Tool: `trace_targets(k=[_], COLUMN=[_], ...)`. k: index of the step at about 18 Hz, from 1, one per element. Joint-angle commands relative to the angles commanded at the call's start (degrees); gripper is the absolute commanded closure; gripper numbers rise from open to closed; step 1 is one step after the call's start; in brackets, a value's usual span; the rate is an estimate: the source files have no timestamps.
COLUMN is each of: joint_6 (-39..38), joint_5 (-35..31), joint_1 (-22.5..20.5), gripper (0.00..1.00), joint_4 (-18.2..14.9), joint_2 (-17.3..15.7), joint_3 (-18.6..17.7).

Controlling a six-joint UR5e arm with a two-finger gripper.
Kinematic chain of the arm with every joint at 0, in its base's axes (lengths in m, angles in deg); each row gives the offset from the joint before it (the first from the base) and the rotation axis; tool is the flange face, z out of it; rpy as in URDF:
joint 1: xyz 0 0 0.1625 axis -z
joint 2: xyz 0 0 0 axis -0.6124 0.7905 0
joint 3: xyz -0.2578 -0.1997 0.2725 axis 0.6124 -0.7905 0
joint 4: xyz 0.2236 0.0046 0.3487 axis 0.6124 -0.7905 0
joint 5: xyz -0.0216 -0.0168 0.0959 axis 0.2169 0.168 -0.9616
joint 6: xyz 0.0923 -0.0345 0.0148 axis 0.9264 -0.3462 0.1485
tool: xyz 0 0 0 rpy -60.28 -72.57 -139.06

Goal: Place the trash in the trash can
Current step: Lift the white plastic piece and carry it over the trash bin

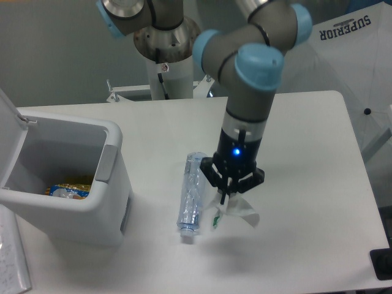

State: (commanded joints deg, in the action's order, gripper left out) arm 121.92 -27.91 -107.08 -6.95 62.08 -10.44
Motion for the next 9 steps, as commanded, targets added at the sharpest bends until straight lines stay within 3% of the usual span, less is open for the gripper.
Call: trace_targets(k=[9], joint_6=[-5.4], joint_5=[10.5], joint_1=[3.7], gripper=[1.00], joint_4=[-0.4], joint_2=[-7.5], joint_3=[-0.6])
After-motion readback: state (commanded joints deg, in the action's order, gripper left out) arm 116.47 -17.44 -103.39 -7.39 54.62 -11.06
